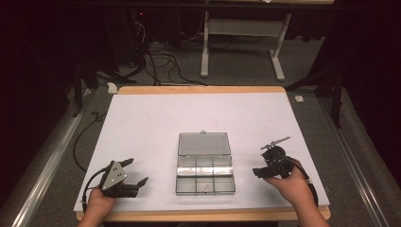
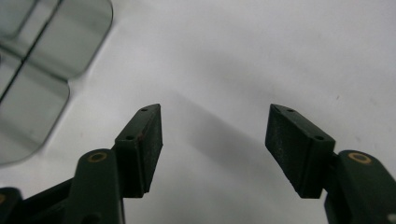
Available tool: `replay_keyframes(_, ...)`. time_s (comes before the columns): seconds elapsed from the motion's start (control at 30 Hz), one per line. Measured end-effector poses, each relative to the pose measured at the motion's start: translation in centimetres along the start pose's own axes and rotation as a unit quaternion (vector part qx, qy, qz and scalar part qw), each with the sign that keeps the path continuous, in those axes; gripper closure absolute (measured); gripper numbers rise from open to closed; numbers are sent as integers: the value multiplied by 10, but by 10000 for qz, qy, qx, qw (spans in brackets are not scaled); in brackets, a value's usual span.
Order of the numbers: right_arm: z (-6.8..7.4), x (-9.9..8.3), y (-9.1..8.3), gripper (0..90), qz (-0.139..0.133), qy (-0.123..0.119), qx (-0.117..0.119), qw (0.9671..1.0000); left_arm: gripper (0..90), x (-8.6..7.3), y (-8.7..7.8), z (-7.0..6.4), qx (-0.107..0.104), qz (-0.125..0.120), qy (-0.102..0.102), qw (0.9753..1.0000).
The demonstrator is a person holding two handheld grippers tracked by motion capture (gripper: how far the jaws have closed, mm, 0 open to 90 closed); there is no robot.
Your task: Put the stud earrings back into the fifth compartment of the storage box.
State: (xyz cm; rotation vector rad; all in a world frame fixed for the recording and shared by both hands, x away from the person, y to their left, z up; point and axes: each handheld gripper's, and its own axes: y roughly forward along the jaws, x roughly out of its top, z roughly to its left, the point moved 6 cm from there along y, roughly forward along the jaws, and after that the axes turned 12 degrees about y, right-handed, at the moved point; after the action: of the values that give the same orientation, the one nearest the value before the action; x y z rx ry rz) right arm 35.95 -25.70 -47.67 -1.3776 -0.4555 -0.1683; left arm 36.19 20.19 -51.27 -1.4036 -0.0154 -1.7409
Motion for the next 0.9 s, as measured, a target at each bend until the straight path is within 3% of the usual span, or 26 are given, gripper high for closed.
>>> replay_keyframes(0.17,2,0,2,365,-860,109,80,9962,150,0,0,0,10,2,-3,10000)
replay_keyframes(0.33,5,-8,8,375,-1378,82,149,9903,150,0,0,0,1,-5,-18,10000)
replay_keyframes(0.4,6,-15,11,378,-1782,142,72,9839,150,0,-1,0,0,-19,2,10000)
replay_keyframes(0.47,5,-28,14,419,-2197,255,134,9751,150,0,0,1,-4,-5,-32,10000)
replay_keyframes(0.5,2,-33,14,351,-2115,95,25,9773,150,0,0,1,-4,18,-57,10000)
replay_keyframes(0.6,-3,-37,15,361,-2166,127,-102,9761,150,0,0,1,4,2,-50,10000)
replay_keyframes(0.7,-12,-36,21,317,-2120,533,110,9757,150,-1,1,1,8,74,-66,10000)
replay_keyframes(0.8,-13,-36,21,318,-2138,417,74,9760,150,-1,2,1,38,97,-55,9999)
replay_keyframes(0.9,-12,-38,22,320,-2076,446,131,9771,150,-1,2,1,19,128,-51,9999)
